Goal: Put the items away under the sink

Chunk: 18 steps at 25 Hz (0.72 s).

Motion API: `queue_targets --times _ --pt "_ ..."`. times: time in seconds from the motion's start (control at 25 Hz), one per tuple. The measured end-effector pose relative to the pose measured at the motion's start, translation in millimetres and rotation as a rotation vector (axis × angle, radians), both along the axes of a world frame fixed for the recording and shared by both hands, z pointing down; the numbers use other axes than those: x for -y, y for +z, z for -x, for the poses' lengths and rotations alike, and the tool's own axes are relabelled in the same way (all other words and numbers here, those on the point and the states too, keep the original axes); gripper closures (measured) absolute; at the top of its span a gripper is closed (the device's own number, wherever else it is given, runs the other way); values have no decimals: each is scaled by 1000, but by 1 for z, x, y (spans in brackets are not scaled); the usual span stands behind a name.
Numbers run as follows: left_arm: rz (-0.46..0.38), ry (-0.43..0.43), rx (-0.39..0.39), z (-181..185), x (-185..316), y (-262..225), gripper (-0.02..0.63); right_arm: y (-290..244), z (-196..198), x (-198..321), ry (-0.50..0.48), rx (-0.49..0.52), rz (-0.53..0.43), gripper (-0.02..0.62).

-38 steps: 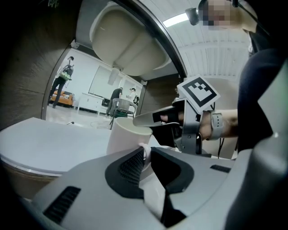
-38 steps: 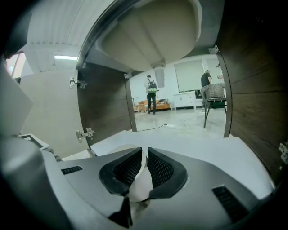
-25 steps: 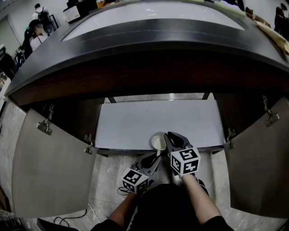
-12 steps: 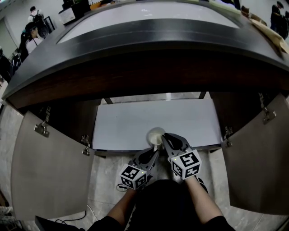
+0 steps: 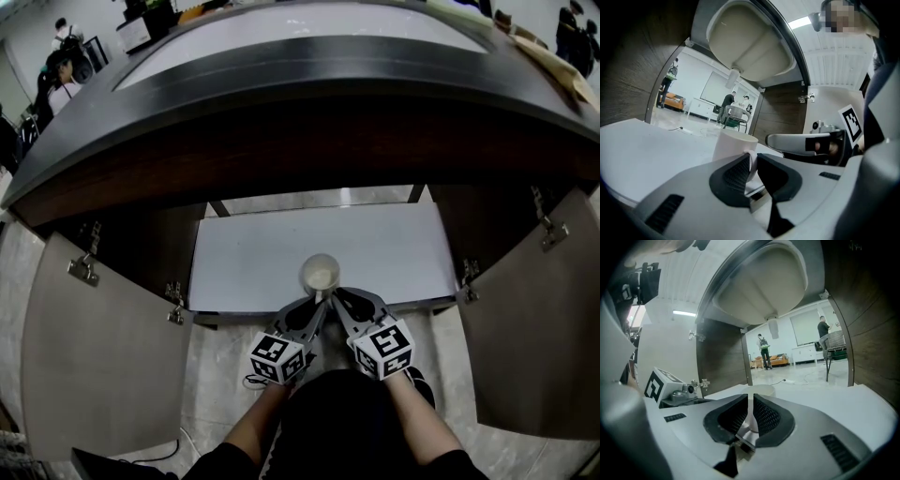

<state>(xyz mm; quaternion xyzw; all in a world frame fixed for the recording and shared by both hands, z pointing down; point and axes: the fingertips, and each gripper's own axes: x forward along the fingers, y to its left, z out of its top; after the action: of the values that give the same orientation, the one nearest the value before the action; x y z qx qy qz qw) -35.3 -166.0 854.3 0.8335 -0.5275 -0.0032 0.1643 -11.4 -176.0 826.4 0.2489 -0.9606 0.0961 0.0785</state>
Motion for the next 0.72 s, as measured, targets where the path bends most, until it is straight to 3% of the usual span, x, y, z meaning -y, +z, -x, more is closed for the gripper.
queue_targets --times 0.72 --pt "-21 -25 -38 8 24 -2 550 0 -15 0 39 34 -4 543"
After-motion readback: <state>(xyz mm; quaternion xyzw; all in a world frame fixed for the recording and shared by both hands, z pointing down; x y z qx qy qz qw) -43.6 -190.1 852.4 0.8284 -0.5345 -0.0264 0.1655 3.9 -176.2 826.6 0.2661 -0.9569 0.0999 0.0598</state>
